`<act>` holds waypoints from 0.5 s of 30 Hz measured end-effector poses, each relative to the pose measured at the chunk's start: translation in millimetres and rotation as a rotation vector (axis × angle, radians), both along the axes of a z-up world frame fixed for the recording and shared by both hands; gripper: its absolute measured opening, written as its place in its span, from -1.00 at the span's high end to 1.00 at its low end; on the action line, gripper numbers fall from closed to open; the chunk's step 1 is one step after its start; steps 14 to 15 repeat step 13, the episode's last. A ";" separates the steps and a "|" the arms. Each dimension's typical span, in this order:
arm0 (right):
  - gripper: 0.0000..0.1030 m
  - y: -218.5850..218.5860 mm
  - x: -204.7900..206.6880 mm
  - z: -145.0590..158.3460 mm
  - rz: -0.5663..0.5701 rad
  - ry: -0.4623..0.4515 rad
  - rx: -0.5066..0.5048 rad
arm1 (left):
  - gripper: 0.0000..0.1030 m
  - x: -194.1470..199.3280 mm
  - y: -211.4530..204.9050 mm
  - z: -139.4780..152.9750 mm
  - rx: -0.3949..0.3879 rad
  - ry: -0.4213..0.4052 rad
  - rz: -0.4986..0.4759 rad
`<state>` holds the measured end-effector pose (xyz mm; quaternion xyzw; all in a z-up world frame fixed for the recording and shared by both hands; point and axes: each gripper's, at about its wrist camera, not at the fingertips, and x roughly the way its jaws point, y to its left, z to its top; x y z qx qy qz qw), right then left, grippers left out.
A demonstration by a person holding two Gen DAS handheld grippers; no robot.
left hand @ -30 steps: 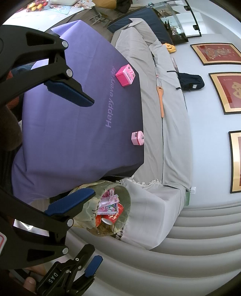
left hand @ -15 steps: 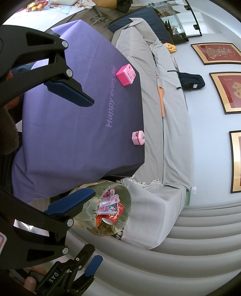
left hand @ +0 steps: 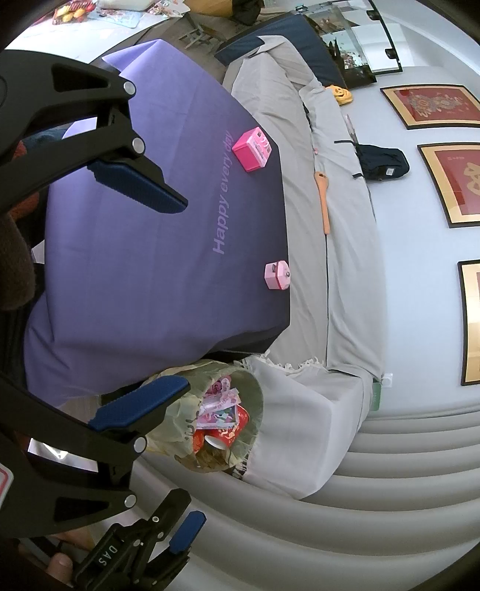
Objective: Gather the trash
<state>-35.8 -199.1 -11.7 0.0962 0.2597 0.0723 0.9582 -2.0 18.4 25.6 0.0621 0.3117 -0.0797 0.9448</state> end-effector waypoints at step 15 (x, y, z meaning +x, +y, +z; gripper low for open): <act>-0.18 -0.6 3.0 -11.0 -0.005 0.016 0.011 | -0.65 2.7 0.4 5.2 -0.015 -0.009 -0.014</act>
